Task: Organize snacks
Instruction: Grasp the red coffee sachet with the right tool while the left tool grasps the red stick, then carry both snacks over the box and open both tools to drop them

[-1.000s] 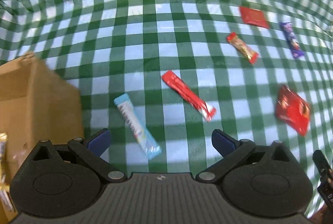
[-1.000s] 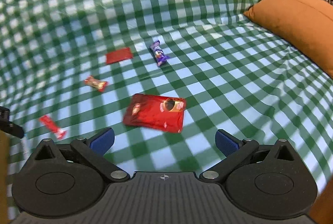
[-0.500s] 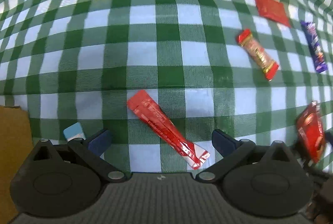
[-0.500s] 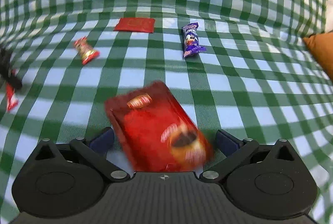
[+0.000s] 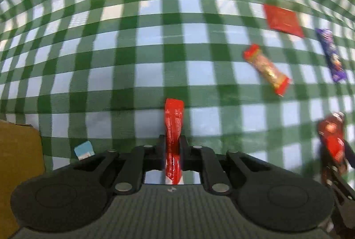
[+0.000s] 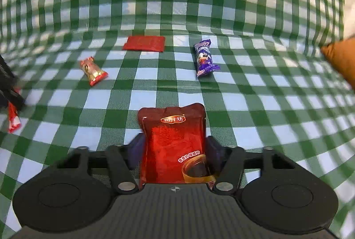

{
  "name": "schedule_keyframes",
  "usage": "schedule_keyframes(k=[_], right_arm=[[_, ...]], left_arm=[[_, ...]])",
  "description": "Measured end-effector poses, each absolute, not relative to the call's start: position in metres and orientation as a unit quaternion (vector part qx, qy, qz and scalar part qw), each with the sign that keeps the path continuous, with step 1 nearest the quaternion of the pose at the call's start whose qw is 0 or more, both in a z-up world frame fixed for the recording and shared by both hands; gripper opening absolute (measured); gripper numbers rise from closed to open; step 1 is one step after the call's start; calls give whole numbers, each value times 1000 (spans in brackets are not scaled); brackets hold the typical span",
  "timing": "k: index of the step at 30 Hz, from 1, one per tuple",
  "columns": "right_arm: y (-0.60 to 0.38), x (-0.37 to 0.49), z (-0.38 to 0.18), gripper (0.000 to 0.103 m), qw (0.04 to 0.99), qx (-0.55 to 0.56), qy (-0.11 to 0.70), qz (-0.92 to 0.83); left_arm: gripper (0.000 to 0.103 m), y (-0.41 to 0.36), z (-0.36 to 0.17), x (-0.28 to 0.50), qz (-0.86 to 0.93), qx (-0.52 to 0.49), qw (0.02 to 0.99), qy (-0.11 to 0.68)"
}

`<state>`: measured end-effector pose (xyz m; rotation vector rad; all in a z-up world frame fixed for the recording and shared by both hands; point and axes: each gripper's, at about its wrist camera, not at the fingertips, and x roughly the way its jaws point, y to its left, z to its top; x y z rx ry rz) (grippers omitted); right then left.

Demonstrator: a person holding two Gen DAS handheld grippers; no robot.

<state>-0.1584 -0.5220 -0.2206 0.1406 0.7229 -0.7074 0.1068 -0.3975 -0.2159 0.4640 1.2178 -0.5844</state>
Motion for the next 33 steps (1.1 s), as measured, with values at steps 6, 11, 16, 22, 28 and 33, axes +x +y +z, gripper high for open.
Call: schedule_keyframes(k=[6,11,16,22,28,33], right_arm=[[-497,-170,-199,52,866,91,325,-369],[-455,-195,-156,52,875,127,271,-379],[-385,-228,-100,52,893,147,217,-366],[-290,-253,-53,52,912,150,201,-324],[-188,-257,-36,52,929,139,221,-262],[-121,-255,-22,52,932,139,252,-219]], left_arm=[[12,-374,-173,94,-311,198,763,530],[12,-324,-120,66,-351,181,772,498],[12,-255,-64,19,-390,168,782,457],[12,-150,-19,-27,-390,152,799,431],[12,-53,4,-54,-362,146,819,420],[12,20,-1,-63,-333,142,832,420]])
